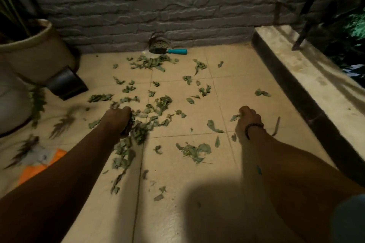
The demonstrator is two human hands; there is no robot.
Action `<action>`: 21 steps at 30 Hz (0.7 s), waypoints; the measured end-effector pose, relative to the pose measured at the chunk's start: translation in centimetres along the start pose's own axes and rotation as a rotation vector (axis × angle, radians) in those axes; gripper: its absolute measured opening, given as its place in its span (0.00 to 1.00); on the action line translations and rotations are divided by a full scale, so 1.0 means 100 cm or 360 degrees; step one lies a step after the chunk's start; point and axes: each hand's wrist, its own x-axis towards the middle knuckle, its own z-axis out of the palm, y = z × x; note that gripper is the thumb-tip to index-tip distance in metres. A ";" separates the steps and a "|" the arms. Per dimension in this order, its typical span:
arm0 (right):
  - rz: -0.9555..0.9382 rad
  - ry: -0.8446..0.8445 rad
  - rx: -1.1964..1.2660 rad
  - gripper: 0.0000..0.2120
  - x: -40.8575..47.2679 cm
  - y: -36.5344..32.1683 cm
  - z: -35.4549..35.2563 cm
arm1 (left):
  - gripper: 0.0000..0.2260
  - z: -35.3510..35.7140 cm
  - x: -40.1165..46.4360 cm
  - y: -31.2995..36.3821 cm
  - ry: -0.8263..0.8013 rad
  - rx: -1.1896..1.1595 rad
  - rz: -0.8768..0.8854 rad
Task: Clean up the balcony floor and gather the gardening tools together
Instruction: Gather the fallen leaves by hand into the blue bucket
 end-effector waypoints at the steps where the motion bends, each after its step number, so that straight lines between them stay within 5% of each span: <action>1: -0.0071 -0.0037 0.0013 0.17 -0.003 -0.003 0.010 | 0.16 -0.005 -0.001 -0.009 0.0010 0.0002 -0.0029; 7: -0.0587 -0.0010 0.0106 0.23 -0.092 -0.030 0.080 | 0.19 -0.046 0.006 -0.041 0.0131 -0.0060 -0.0167; 16: -0.1066 -0.0474 -0.0255 0.45 -0.162 -0.117 0.135 | 0.19 -0.081 0.032 -0.020 0.0336 -0.0362 -0.0257; 21: -0.1340 -0.0656 -0.0250 0.48 -0.192 -0.163 0.171 | 0.19 -0.098 0.044 -0.045 0.0326 -0.0436 -0.0330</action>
